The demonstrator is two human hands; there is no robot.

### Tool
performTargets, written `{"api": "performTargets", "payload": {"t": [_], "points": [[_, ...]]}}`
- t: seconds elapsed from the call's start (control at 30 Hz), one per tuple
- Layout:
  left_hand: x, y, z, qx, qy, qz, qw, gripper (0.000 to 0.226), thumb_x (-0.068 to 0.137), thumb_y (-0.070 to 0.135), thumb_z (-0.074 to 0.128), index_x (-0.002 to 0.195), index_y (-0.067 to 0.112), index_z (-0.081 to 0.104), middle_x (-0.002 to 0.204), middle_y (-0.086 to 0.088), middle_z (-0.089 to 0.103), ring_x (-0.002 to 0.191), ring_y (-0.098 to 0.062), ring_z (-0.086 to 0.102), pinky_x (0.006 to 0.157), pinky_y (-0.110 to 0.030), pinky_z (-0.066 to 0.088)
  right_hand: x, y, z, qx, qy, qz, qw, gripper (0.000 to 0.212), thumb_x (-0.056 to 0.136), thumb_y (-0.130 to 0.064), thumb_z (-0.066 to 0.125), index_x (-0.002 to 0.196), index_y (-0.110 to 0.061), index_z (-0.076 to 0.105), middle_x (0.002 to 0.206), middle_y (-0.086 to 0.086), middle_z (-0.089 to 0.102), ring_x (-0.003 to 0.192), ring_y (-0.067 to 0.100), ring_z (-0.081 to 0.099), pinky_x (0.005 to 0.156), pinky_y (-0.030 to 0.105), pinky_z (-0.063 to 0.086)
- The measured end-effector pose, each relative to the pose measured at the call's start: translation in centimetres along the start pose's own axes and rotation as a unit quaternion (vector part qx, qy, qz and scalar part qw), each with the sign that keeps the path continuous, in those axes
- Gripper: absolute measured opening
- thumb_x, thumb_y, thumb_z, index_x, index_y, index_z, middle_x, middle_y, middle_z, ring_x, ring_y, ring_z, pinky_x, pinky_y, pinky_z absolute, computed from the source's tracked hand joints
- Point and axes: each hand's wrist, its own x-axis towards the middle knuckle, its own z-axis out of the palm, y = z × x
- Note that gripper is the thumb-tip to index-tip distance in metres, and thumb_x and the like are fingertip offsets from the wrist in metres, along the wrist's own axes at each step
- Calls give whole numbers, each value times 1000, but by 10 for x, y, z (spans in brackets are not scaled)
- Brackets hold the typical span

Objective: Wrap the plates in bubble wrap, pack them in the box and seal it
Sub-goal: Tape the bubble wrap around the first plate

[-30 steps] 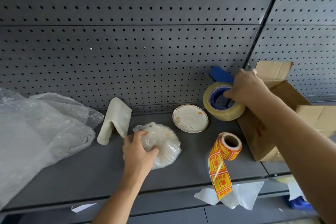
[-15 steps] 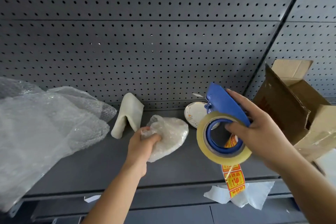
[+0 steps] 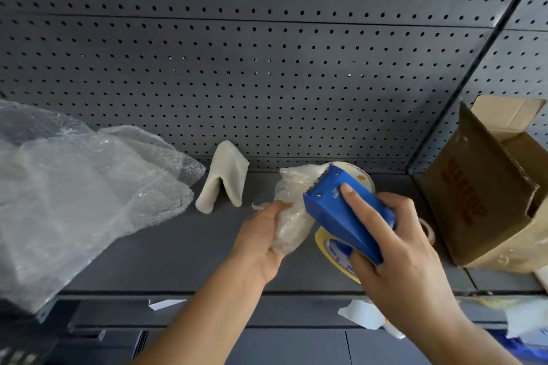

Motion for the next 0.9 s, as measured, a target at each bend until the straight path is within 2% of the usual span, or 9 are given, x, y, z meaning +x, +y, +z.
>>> {"api": "performTargets", "payload": {"t": [0.2,0.3,0.37,0.5,0.63,0.7,0.77,0.83,0.9], "points": [[-7,-2,-2,-3,9,-15,1000,18,98,23,64,102,10,75,98,-11,80,88,-22,76,83,-37,58,5,5,4,-55,-24,-35,998,89,68,-10,79,149,-29,47,120,13,48,89,29,53,70,32,40],[-2,-2,-8,7,52,43,998,21,96,18,66,117,18,63,109,-8,76,94,-24,73,79,-37,58,10,6,3,-64,-44,-42,996,83,70,-13,75,148,-27,49,120,12,48,88,31,56,66,37,49],[-3,1,-10,19,79,88,993,27,95,8,65,108,30,56,108,-2,70,90,-23,70,76,-39,57,12,7,4,-68,-60,-43,995,81,71,-16,72,148,-28,48,119,12,48,88,32,57,65,41,52],[-1,6,-18,83,51,93,991,27,99,10,60,102,31,75,118,2,76,114,-23,70,108,-50,50,13,11,9,-66,-86,-39,993,85,70,-18,77,149,-29,46,119,9,48,89,29,58,64,40,53],[-2,2,-30,131,-17,109,985,27,105,39,51,121,34,72,127,5,73,122,-15,66,113,-46,45,20,16,11,-53,-113,-28,992,91,70,-17,80,151,-33,40,120,5,45,86,24,56,60,36,55],[-3,-2,-39,173,-94,131,972,54,99,64,46,139,30,59,137,4,67,125,-13,64,110,-45,48,26,20,12,-38,-127,-7,991,92,72,-19,80,151,-38,35,121,3,44,83,17,52,56,30,52],[2,-7,-48,285,-117,159,938,83,75,79,66,145,39,48,145,8,56,126,-10,62,109,-44,50,30,24,13,-20,-145,15,989,93,74,-19,79,150,-42,32,123,0,42,82,13,48,56,23,46],[5,-12,-52,400,-94,179,894,91,62,64,88,142,46,46,140,12,57,124,-6,60,105,-37,52,33,26,16,-12,-163,29,986,91,76,-19,78,151,-44,32,123,-1,42,80,12,47,56,19,42],[8,-16,-51,420,-58,216,880,65,75,45,88,131,44,55,123,11,67,104,-4,68,81,-32,61,38,24,16,-31,-175,27,984,88,80,-23,74,152,-45,30,124,-1,42,80,13,46,57,20,41]]}}
